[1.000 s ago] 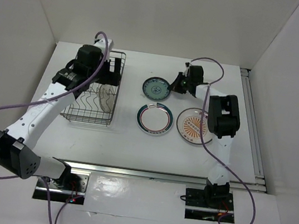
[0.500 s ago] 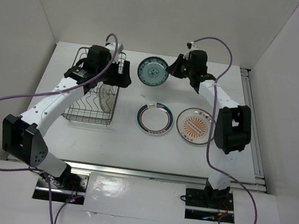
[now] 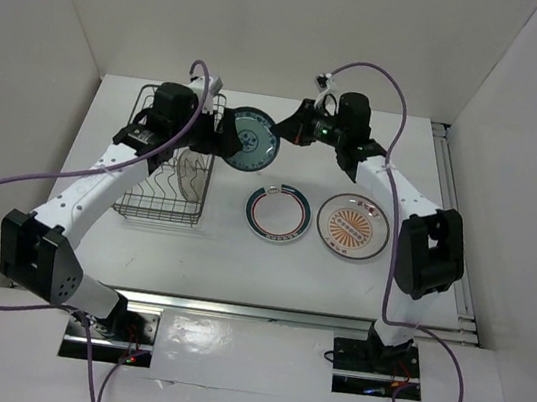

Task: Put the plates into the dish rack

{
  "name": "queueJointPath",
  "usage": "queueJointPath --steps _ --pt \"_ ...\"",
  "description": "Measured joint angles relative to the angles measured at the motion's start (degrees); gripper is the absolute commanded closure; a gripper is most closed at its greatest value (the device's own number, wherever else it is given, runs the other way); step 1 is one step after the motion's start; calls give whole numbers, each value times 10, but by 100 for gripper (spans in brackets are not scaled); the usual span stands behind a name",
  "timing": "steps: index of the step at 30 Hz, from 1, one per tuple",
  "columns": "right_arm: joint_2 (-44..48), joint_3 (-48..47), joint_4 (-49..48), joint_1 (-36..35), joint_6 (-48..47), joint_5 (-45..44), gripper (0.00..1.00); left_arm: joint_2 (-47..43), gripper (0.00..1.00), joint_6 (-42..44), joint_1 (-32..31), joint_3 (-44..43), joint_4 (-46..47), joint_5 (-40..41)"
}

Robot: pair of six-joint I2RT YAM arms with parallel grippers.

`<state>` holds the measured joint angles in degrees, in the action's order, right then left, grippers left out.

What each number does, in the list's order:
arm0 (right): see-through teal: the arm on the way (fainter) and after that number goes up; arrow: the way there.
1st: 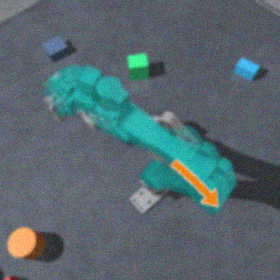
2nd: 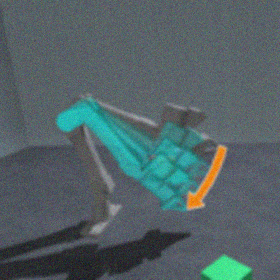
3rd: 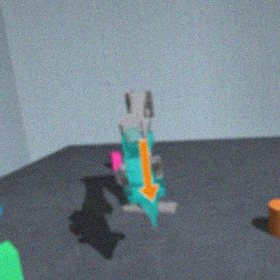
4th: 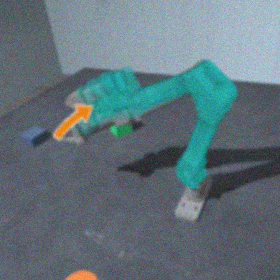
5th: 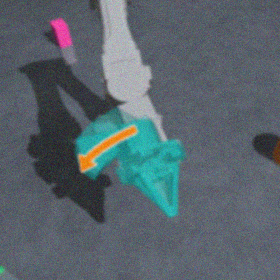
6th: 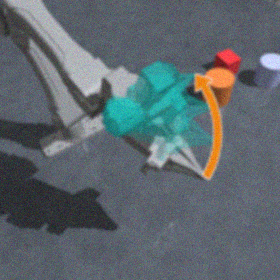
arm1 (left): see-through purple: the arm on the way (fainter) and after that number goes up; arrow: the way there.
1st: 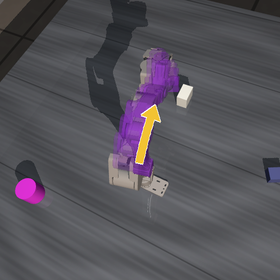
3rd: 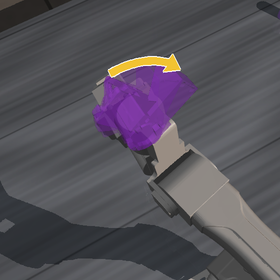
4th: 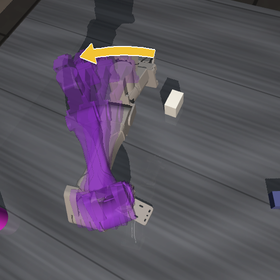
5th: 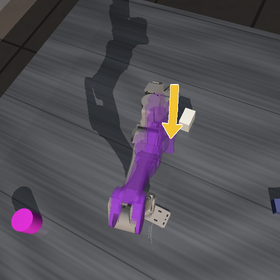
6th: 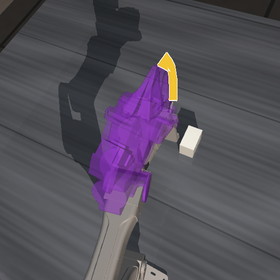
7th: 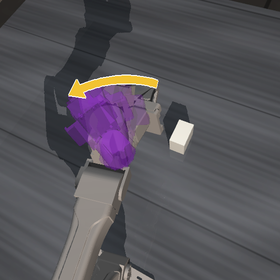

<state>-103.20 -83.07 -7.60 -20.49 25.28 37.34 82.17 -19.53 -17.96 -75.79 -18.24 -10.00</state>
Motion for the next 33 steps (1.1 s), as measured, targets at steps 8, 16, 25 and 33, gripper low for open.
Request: queueJointPath --steps 8,16,25,33 --pt "33 52 -31 -12 22 41 100 -5 67 -6 0 9 9 -18" --pt "39 57 -57 -19 7 50 74 -54 100 -31 1 9 23 -33" --pt "39 57 -61 -41 25 41 0 -97 100 15 -4 15 -24 128" --pt "39 56 -39 -41 4 31 0 -175 100 79 -25 51 -30 493"
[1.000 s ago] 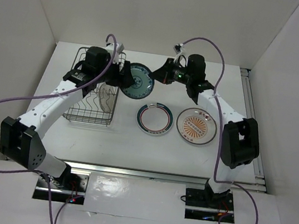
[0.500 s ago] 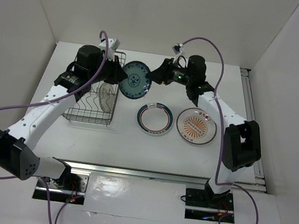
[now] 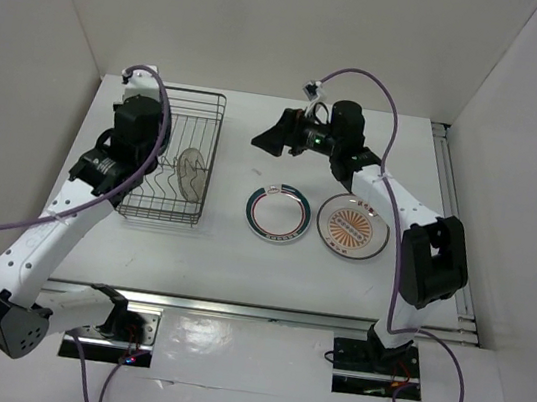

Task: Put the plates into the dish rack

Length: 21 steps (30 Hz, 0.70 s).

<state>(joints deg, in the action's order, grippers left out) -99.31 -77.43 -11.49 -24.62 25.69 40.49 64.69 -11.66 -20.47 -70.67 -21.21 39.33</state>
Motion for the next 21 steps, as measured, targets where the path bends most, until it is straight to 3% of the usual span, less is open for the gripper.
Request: queueJointPath --steps 7,21 --pt "0 -2 26 0 -15 -7 0 29 100 28 -2 3 3 132" --pt "2 -2 34 0 -24 -10 0 95 100 37 -3 20 -3 104"
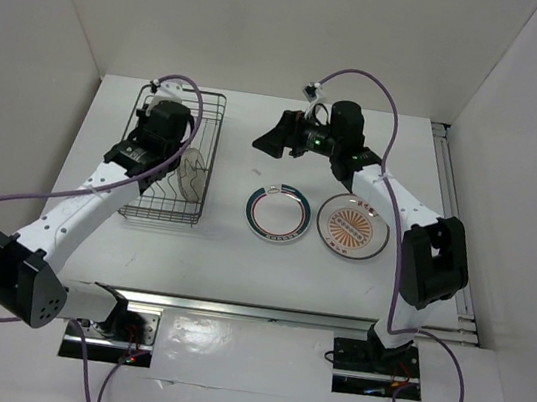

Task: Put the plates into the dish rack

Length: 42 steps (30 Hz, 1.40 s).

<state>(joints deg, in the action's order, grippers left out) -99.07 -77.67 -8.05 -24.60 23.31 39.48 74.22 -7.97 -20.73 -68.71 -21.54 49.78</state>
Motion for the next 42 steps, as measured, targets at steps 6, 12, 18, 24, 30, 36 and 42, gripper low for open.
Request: queueJointPath --steps 6,12,18,24,30,36,42 --pt "2 1 0 0 0 -3 0 10 100 -20 0 0 -14 -52" --pt "10 1 0 0 0 -9 0 32 100 -34 0 0 -33 -66" --pt "15 2 -1 3 0 -11 0 48 100 -44 0 0 -37 -85" --pt "18 11 -2 3 3 -11 0 67 99 -45 -1 -1 -39 -96" --pt "19 12 -3 3 5 -11 0 80 82 -58 0 -2 -52 -96" --pt "26 12 -3 3 7 -11 0 80 69 -61 0 -8 -59 -96" --pt "34 13 -3 4 9 -11 0 80 69 -62 0 -12 -59 -98"
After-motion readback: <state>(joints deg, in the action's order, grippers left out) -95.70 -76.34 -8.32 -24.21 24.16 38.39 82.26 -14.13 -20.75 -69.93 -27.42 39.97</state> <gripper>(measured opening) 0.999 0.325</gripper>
